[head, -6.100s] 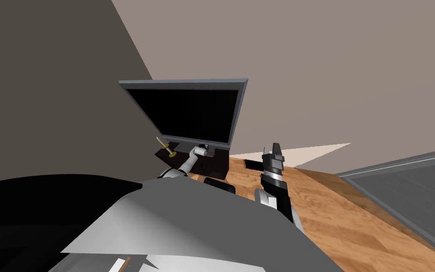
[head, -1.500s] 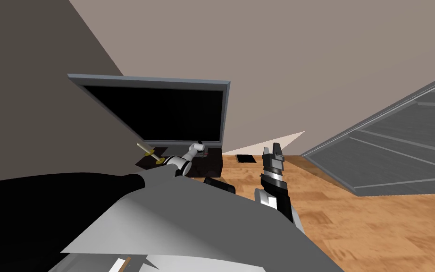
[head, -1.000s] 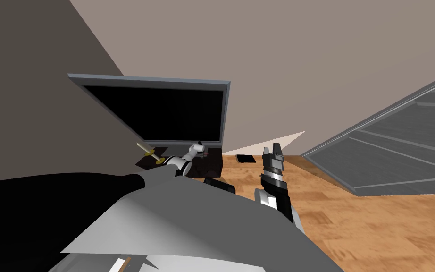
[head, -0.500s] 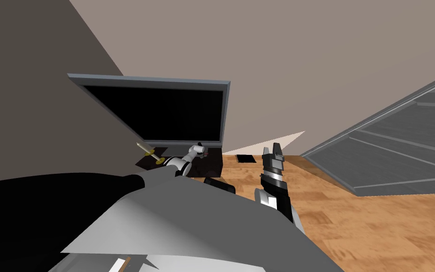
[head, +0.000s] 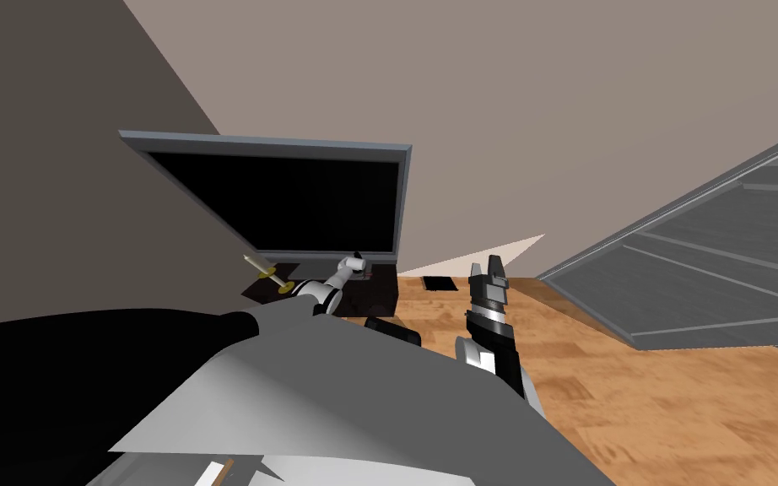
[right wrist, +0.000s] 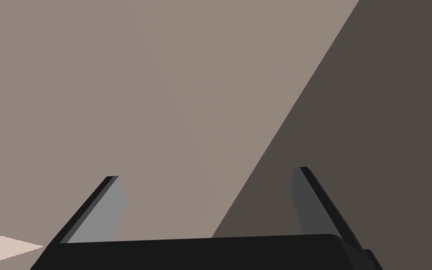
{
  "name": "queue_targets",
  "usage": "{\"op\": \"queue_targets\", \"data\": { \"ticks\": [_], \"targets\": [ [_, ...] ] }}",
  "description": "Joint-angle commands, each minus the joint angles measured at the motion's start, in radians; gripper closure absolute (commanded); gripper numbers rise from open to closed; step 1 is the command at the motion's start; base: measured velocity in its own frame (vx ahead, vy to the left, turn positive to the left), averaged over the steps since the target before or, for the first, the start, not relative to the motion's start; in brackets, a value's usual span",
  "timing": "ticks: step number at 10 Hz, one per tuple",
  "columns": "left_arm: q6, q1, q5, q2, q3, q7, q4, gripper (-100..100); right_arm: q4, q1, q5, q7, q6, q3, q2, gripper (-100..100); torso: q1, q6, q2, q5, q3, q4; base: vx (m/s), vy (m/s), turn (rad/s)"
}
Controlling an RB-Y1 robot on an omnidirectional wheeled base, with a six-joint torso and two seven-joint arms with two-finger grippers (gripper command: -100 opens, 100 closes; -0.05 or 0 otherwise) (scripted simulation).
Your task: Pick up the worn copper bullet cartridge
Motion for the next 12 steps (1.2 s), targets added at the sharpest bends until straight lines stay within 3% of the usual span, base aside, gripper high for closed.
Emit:
{"op": "queue_targets", "data": {
  "ticks": [1,2,4,5,9,10,12],
  "targets": [
    [-0.034,-0.031,0.007,0.010,0.008,-0.008,0.045,-100,0.000,0.000,0.000,0.000,0.000,0.000,0.000,0,0.000,0.000,0.000,0.000,0.000,0.000,0.007,-0.029,-0.003],
    [-0.034,-0.053,0.009,0.021,0.018,-0.010,0.035,-100,0.000,0.000,0.000,0.000,0.000,0.000,0.000,0,0.000,0.000,0.000,0.000,0.000,0.000,-0.009,-0.049,-0.011],
    [-0.034,-0.053,0.009,0.021,0.018,-0.010,0.035,-100,0.000,0.000,0.000,0.000,0.000,0.000,0.000,0,-0.002,0.000,0.001,0.000,0.000,0.000,-0.021,-0.035,-0.002],
    [-0.036,-0.091,0.014,0.041,0.035,-0.013,0.019,-100,0.000,0.000,0.000,0.000,0.000,0.000,0.000,0,-0.001,0.000,0.002,0.000,0.001,0.000,-0.062,-0.069,-0.015],
    [-0.036,-0.104,0.016,0.047,0.041,-0.013,0.014,-100,0.000,0.000,0.000,0.000,0.000,0.000,0.000,0,-0.001,0.000,0.003,0.000,0.001,0.000,-0.037,-0.044,-0.002],
    [-0.033,-0.140,0.023,0.067,0.058,-0.016,-0.001,-100,0.000,0.000,0.000,0.000,0.000,0.000,0.000,0,0.001,0.000,0.001,0.000,0.001,0.000,-0.052,-0.054,-0.023],
    [-0.029,-0.162,0.028,0.078,0.068,-0.017,-0.010,-100,0.000,0.000,0.000,0.000,0.000,0.000,0.000,0,-0.003,0.000,0.004,-0.001,0.002,0.000,-0.074,-0.073,-0.012]
  ]
}}
